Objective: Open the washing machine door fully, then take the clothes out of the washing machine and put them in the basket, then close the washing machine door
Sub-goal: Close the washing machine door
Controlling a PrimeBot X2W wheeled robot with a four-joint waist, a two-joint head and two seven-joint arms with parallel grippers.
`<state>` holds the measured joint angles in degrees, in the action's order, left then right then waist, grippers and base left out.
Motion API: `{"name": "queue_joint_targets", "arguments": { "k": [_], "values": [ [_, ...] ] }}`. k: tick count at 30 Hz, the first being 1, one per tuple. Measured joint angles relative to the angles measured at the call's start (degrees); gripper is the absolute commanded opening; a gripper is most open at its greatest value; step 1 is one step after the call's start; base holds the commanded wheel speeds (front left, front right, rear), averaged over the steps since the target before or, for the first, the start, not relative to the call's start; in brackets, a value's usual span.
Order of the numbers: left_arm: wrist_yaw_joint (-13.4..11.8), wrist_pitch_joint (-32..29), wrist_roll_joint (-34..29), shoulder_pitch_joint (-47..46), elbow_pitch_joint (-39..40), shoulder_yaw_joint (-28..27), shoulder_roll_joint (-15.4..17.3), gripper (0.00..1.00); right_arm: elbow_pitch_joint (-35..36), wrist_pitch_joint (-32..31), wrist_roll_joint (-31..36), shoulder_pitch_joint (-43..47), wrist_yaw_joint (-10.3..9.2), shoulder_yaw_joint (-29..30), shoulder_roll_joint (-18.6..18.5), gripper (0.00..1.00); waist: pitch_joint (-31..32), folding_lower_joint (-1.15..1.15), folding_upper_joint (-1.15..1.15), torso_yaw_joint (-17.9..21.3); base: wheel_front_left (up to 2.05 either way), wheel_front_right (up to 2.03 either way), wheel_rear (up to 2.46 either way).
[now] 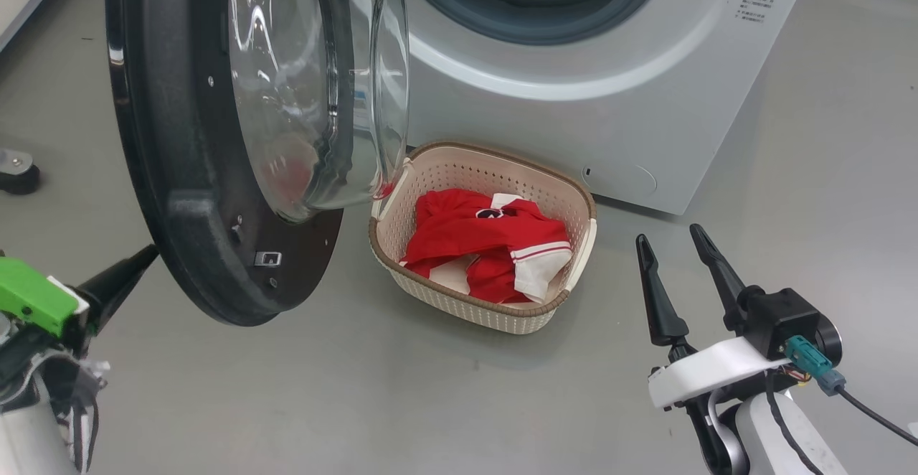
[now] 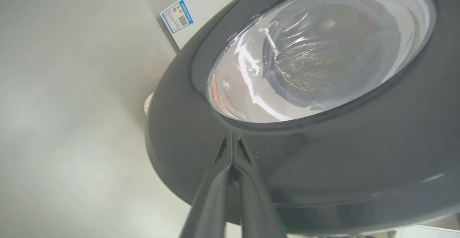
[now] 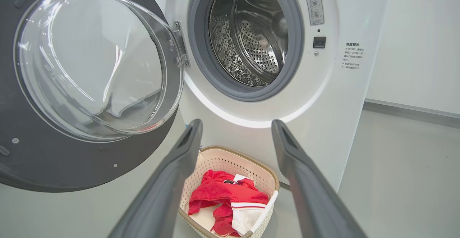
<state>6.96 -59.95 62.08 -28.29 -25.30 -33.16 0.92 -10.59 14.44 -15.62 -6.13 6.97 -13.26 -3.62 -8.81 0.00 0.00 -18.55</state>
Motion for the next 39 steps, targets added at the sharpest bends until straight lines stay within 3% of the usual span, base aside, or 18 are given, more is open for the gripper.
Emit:
{"name": "queue_joint_targets", "arguments": {
  "k": [3,10,15,25,37,39],
  "values": [
    [0.2,6.5,-11.3,5.5,6.4,6.4,2.5,0.00,0.0,0.0,0.0,0.7,0.00,0.1,0.0,1.00,0.7,0.00,0.00,-0.4,0.00,0.00,0.00],
    [0.2,16.3,-18.6,10.1,16.2,15.8,5.5,0.00,0.0,0.0,0.0,1.1,0.00,0.2,0.1,1.00,1.6,0.00,0.00,-1.3,0.00,0.00,0.00],
    [0.2,24.1,-22.1,15.2,19.2,19.5,7.5,0.00,0.0,0.0,0.0,1.2,0.00,-0.1,0.2,1.00,1.9,0.00,0.00,-1.6,0.00,0.00,0.00],
    [0.2,42.6,-25.8,21.4,21.3,22.8,7.7,0.00,0.0,0.0,0.0,1.9,0.00,-0.1,0.2,1.00,2.1,0.00,0.00,-2.0,0.00,0.00,0.00],
    [0.2,57.5,-32.2,26.4,20.7,27.7,9.6,0.00,0.0,0.0,0.0,2.0,0.00,-0.2,0.3,1.00,2.7,0.00,0.00,-2.0,0.00,0.00,0.00],
    [0.2,59.1,-32.7,26.9,20.1,27.8,10.1,0.45,0.0,0.0,0.0,2.0,0.00,-0.2,0.3,1.00,2.7,0.00,0.00,-1.9,0.00,0.00,0.00]
  ]
}}
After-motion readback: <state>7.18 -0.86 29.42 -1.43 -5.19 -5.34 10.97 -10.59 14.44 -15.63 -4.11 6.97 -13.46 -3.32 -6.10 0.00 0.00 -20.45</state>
